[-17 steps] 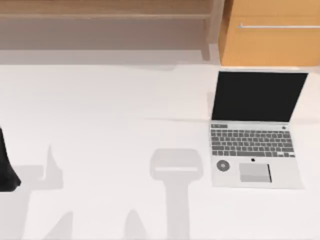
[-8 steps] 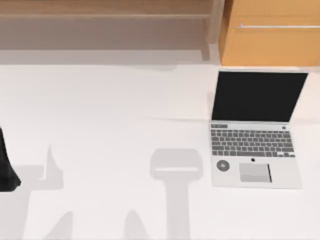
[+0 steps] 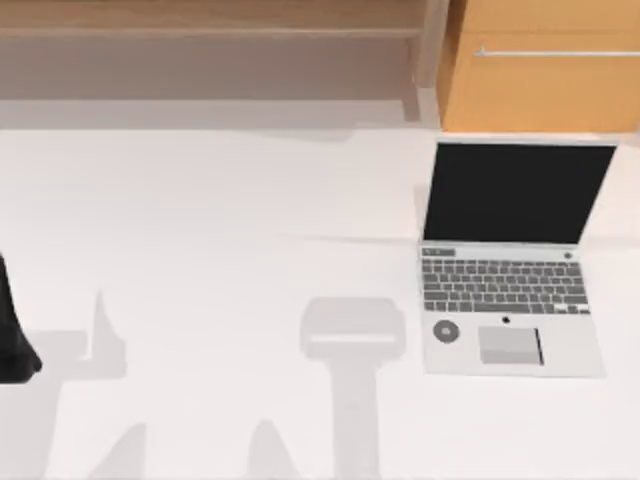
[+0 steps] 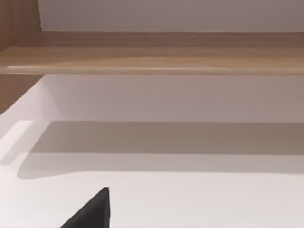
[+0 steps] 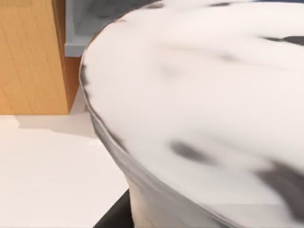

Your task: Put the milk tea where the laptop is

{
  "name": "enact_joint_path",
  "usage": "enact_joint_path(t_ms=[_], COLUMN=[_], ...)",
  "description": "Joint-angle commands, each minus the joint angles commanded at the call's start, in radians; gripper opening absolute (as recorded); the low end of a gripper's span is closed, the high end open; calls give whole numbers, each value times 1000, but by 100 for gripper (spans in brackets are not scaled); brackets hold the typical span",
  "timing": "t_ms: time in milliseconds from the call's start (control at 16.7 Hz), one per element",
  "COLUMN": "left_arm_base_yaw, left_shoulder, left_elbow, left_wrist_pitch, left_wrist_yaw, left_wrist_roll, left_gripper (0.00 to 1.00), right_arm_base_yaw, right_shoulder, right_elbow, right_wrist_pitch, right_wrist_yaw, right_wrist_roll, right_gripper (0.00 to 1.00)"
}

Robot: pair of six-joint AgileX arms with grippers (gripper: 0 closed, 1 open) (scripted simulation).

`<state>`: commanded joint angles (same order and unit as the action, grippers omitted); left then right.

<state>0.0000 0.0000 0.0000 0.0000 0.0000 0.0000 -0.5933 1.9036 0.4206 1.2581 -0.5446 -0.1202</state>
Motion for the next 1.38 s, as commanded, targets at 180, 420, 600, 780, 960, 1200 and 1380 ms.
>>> enact_joint_path(t_ms=[180,420,600,780,960,1200,1380], left_arm_base_yaw=[0,0,0,0,0,0,0], left_shoulder=[0,0,0,0,0,0,0], left_elbow=[0,0,0,0,0,0,0], left_wrist_pitch=[0,0,0,0,0,0,0], left_wrist_yaw=[0,0,0,0,0,0,0], left_wrist_roll=[0,0,0,0,0,0,0], left_gripper=[100,100,100,100,100,100,100], right_arm_base_yaw=[0,0,0,0,-1,-1,-1], right_shoulder=[0,0,0,0,-13,-58,-54], right_elbow=[0,0,0,0,0,3,1], right_wrist_pitch=[0,0,0,0,-14,-61,-59], right_wrist_yaw=[0,0,0,0,0,-1,-1], right_wrist_roll=[0,0,0,0,2,2,3], right_gripper=[17,0,0,0,0,0,0])
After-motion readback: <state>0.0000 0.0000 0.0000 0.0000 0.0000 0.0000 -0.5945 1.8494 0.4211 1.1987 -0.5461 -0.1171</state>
